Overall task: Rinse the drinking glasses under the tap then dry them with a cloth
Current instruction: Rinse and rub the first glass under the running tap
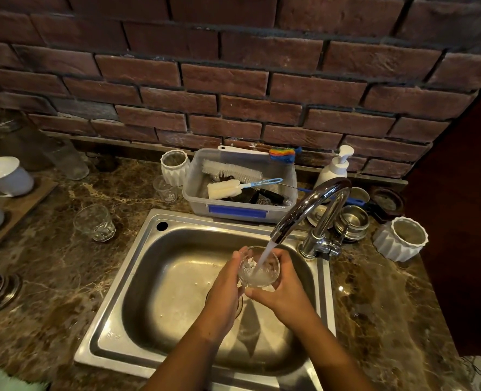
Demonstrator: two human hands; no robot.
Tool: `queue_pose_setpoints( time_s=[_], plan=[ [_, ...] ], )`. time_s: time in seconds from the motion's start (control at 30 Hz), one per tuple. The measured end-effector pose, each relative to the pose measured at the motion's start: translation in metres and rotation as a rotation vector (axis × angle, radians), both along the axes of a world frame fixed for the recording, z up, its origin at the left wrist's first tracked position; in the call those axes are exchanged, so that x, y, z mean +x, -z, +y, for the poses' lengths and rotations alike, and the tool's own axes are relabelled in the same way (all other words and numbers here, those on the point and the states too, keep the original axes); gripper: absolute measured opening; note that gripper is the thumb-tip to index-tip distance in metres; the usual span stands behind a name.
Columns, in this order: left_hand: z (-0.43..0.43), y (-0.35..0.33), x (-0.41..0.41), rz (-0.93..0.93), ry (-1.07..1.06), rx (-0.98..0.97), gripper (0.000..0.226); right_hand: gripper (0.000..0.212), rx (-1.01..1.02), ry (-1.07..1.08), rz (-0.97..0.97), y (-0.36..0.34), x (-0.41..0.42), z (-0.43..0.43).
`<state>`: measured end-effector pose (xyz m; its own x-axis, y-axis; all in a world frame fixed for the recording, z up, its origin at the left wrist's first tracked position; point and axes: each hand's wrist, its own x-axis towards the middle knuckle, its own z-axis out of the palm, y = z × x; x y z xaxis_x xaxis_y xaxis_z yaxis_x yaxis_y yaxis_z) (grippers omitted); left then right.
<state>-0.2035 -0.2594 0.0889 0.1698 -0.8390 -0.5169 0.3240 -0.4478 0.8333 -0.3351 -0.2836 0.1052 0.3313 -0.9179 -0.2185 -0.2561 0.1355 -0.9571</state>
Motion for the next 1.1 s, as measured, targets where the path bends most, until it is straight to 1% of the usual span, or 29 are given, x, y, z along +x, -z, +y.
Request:
queue_pose_setpoints(
  time_s=[0.07,0.17,0.23,0.6,0.63,0.7,0.77,0.8,0.87,0.97,1.03,1.1],
  plan=[
    [0.000,0.001,-0.001,0.000,-0.005,-0.003,0.053,0.082,0.000,-0.002,0.010,0.000,-0.001,0.000],
    [0.000,0.003,-0.003,0.018,-0.023,0.010,0.043,0.083,-0.004,-0.042,0.031,0.000,-0.001,0.001],
    [0.000,0.001,-0.004,0.001,-0.018,0.008,0.040,0.083,-0.006,-0.024,0.027,0.000,-0.002,-0.001],
    [0.000,-0.002,-0.002,0.011,-0.029,0.004,0.038,0.081,-0.010,-0.064,0.025,0.002,-0.001,-0.001],
    [0.000,-0.003,-0.002,0.011,-0.025,-0.002,0.038,0.080,-0.003,-0.068,0.023,0.003,-0.002,-0.001],
    [0.000,-0.006,-0.001,-0.003,-0.017,-0.025,0.050,0.079,-0.001,-0.058,0.019,0.001,-0.001,-0.001],
    [0.000,-0.008,0.000,0.009,-0.014,-0.049,0.055,0.078,0.006,-0.055,0.007,-0.001,-0.002,0.000],
    [0.000,-0.008,0.000,0.024,-0.007,-0.054,0.055,0.076,0.024,-0.054,-0.003,0.000,-0.002,0.000],
    [-0.001,-0.005,0.001,0.019,-0.002,-0.049,0.046,0.070,0.083,-0.037,-0.027,0.001,-0.004,0.004],
    [-0.001,-0.001,0.004,-0.066,0.058,-0.020,0.039,0.066,0.188,0.009,-0.096,0.007,-0.008,0.011],
    [0.001,0.003,0.005,-0.126,0.121,-0.001,0.041,0.071,0.278,0.034,-0.156,0.012,-0.009,0.017],
    [0.004,0.007,0.007,-0.141,0.149,-0.005,0.054,0.078,0.362,0.060,-0.216,0.017,-0.012,0.024]
  ],
)
